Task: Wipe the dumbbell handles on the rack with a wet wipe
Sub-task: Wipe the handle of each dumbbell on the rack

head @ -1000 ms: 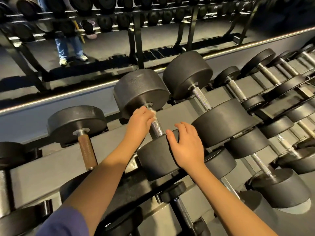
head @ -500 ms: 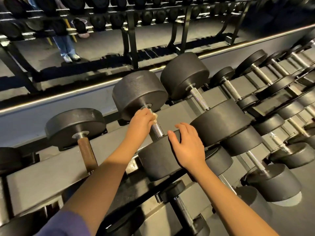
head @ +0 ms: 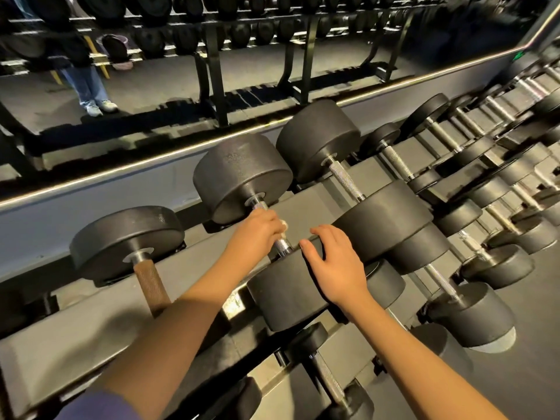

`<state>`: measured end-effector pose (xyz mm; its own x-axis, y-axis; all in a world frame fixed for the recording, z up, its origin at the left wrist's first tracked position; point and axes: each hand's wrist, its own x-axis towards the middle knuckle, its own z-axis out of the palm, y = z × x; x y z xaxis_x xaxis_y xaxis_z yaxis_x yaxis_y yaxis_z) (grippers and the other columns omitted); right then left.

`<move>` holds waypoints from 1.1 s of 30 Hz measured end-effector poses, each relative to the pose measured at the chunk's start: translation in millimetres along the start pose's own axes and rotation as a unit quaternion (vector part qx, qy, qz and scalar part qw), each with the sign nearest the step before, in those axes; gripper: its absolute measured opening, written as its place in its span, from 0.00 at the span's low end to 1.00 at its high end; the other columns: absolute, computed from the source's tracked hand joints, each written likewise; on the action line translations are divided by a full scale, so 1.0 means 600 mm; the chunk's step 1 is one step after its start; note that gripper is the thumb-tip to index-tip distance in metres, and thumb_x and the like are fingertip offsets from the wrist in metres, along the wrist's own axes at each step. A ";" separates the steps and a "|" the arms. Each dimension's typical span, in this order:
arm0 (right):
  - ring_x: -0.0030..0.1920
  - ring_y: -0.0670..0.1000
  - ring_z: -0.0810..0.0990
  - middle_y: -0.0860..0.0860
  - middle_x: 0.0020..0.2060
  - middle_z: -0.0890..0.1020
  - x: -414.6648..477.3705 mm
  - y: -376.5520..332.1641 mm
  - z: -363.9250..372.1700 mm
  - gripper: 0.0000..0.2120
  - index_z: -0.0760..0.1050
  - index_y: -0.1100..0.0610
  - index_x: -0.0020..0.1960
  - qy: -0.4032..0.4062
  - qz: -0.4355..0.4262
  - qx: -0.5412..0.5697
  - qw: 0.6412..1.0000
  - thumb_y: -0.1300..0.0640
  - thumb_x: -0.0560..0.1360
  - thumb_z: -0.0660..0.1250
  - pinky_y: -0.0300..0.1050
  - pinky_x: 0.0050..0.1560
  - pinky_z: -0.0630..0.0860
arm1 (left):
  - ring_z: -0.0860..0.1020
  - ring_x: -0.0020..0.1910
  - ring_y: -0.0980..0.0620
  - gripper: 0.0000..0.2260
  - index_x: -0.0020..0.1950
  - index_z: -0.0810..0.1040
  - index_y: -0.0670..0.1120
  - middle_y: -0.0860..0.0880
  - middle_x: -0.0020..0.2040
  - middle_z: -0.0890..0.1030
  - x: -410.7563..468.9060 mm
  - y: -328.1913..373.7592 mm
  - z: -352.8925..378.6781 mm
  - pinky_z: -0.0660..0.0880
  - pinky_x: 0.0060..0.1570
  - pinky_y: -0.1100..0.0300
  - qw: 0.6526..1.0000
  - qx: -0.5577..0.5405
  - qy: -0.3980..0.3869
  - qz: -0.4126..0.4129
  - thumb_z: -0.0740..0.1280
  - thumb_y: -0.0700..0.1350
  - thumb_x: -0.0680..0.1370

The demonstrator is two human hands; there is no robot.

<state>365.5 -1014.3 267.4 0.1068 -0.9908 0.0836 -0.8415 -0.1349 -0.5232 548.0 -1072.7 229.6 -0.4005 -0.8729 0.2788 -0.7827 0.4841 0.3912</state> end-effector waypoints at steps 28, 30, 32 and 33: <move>0.67 0.44 0.66 0.45 0.64 0.72 -0.001 0.003 0.001 0.22 0.71 0.51 0.65 0.004 0.005 0.012 1.000 0.40 0.78 0.55 0.42 0.64 0.64 | 0.76 0.43 0.44 0.04 0.44 0.80 0.39 0.42 0.45 0.77 0.003 -0.024 -0.004 0.77 0.41 0.52 0.992 0.035 0.089 -0.077 0.72 0.33 0.71; 0.67 0.45 0.66 0.45 0.64 0.72 -0.001 0.002 0.001 0.21 0.71 0.51 0.65 0.004 0.003 0.011 1.000 0.40 0.78 0.55 0.42 0.65 0.64 | 0.74 0.45 0.46 0.04 0.49 0.80 0.39 0.42 0.47 0.77 0.006 -0.019 -0.003 0.75 0.42 0.55 0.987 0.035 0.101 -0.121 0.69 0.35 0.75; 0.67 0.44 0.66 0.45 0.64 0.72 -0.001 0.003 0.001 0.21 0.71 0.51 0.65 0.004 0.005 0.012 1.000 0.40 0.78 0.55 0.42 0.65 0.64 | 0.75 0.44 0.44 0.04 0.49 0.81 0.39 0.42 0.47 0.78 0.001 -0.007 0.001 0.71 0.40 0.57 0.984 0.025 0.115 -0.134 0.69 0.35 0.75; 0.67 0.44 0.66 0.45 0.64 0.72 -0.001 0.003 0.001 0.22 0.71 0.51 0.65 0.004 0.006 0.012 1.000 0.40 0.78 0.55 0.42 0.65 0.64 | 0.75 0.43 0.43 0.05 0.47 0.81 0.39 0.41 0.45 0.78 -0.005 -0.001 0.004 0.72 0.39 0.56 0.987 0.006 0.110 -0.118 0.70 0.33 0.73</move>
<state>364.3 -1013.9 265.9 0.0921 -0.9922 0.0839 -0.8298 -0.1231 -0.5444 548.8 -1070.6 226.2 -0.0945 -0.9262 0.3650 -0.8476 0.2671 0.4584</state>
